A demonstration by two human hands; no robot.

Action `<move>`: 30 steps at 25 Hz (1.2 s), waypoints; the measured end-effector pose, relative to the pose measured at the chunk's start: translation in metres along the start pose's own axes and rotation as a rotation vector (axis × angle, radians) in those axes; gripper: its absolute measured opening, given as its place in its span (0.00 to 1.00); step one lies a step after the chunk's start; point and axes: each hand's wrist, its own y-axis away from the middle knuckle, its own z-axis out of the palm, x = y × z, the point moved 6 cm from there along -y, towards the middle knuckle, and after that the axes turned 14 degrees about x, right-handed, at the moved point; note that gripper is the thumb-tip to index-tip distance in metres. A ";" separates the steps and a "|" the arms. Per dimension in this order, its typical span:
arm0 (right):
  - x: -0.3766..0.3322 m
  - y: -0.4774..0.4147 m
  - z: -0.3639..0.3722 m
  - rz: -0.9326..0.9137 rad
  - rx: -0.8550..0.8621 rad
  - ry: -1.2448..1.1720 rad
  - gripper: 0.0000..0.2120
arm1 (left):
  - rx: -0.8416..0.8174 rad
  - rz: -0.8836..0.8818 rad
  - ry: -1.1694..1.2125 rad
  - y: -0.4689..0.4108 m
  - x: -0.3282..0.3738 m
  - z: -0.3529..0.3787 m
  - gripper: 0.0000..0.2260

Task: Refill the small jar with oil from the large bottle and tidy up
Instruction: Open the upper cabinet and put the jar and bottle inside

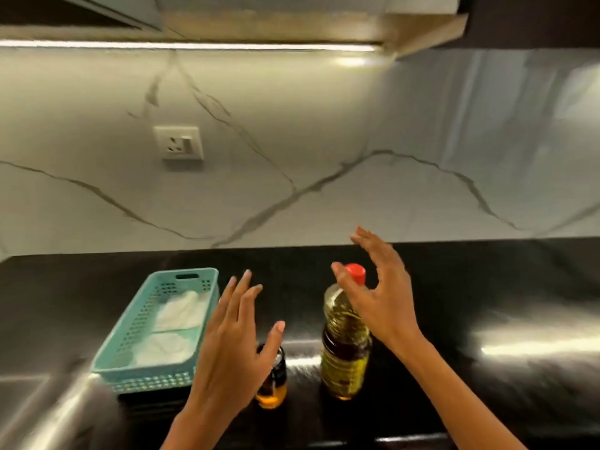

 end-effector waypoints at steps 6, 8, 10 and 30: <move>0.091 0.085 0.010 0.476 -0.141 -0.082 0.51 | -0.311 -0.469 0.258 0.079 -0.048 0.094 0.40; 0.111 0.104 0.018 0.528 -0.077 -0.050 0.49 | -0.312 -0.561 0.328 0.087 -0.058 0.107 0.33; 0.123 0.115 0.026 0.530 -0.016 -0.023 0.42 | -0.307 -0.670 0.398 0.095 -0.064 0.118 0.28; 0.126 0.108 0.047 0.538 0.045 -0.055 0.41 | -0.047 -0.783 0.450 0.068 -0.058 0.125 0.22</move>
